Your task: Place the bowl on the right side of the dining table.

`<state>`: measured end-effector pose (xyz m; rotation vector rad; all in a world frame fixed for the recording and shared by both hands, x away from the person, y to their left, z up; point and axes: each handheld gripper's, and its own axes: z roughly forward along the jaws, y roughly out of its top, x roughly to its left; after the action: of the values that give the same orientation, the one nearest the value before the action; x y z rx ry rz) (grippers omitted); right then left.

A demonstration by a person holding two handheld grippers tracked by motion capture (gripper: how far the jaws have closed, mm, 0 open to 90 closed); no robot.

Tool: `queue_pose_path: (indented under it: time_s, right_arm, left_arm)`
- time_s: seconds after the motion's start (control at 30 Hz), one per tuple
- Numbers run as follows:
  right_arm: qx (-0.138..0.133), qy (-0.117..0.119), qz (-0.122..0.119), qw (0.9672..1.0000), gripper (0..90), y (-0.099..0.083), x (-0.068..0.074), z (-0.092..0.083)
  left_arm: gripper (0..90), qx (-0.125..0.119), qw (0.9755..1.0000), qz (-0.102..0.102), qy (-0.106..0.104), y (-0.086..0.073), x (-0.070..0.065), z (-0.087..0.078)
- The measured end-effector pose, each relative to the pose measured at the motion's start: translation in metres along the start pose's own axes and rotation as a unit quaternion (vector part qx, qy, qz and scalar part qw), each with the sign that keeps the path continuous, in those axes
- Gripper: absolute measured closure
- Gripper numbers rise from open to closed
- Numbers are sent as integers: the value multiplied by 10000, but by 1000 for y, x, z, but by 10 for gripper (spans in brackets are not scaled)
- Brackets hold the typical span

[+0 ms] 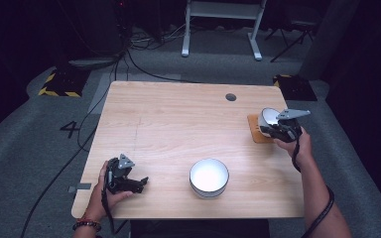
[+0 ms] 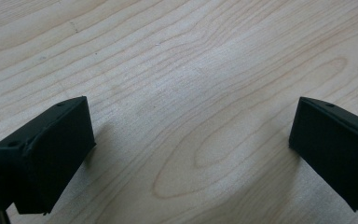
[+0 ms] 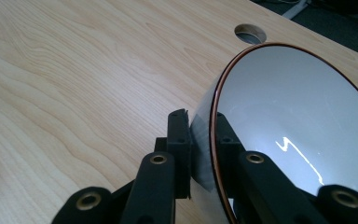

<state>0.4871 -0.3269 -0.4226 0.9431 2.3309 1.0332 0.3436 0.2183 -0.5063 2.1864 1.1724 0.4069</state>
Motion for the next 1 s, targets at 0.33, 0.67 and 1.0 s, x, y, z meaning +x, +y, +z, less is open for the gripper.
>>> queue_pose_path:
  time_s: [0.33, 0.67, 1.0]
  right_arm:
    - [180, -122, 32, 9998, 815, 1, -11, 8]
    - [355, -248, 126, 9990, 815, 2, -17, 21]
    - [533, -438, 182, 9975, 814, -1, -21, 32]
  left_arm:
    - [0, -11, 10000, 8, -1, 0, 0, 0]
    - [0, 0, 10000, 2, 0, 0, 0, 0]
    - [0, -8, 10000, 9, -3, 0, 0, 0]
